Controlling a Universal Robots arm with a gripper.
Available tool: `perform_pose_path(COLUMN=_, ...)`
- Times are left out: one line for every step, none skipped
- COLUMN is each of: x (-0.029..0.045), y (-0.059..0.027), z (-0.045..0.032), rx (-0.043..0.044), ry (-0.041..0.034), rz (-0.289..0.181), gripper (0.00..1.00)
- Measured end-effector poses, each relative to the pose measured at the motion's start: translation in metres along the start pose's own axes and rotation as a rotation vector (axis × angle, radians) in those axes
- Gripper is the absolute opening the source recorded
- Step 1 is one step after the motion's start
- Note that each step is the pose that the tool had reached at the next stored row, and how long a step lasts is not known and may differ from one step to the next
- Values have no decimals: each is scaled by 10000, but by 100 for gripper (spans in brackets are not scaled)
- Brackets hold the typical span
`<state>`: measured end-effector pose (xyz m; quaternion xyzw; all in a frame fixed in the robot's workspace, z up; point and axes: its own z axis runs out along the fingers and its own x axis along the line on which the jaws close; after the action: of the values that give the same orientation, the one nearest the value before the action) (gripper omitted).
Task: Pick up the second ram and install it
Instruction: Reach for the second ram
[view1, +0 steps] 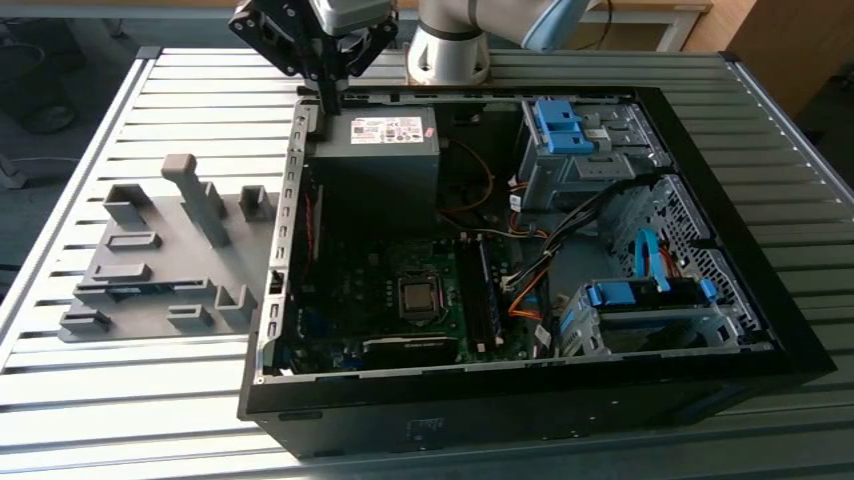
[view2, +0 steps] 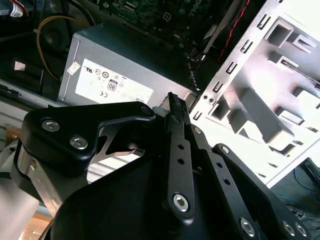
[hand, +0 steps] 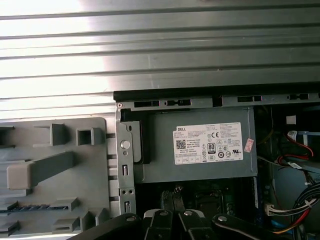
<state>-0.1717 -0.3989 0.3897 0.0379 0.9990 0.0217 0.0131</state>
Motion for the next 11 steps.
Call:
perform_pose_path(x=3, y=0, z=0, rx=0, ry=0, rz=0, gripper=11)
perform_pose_path(x=7, y=-1, z=0, rx=0, ry=0, rz=0, gripper=11)
perform_pose_path(x=11, y=-1, z=0, rx=0, ry=0, rz=0, gripper=11)
perform_pose_path(x=15, y=-1, z=0, rx=0, ry=0, rz=0, gripper=11)
perform_pose_path(x=20, y=-2, z=1, rx=0, ry=0, rz=0, gripper=11)
perform_pose_path(x=24, y=-2, z=1, rx=0, ry=0, rz=0, gripper=11)
perform_pose_path(x=28, y=-2, z=1, rx=0, ry=0, rz=0, gripper=11)
perform_pose_path(x=32, y=-2, z=2, rx=-1, ry=0, rz=0, gripper=11)
perform_pose_path(x=39, y=-3, z=2, rx=0, ry=0, rz=0, gripper=11)
perform_pose_path(x=46, y=-4, z=1, rx=0, ry=1, rz=-1, gripper=11)
perform_pose_path(x=54, y=-4, z=2, rx=0, ry=0, rz=-1, gripper=11)
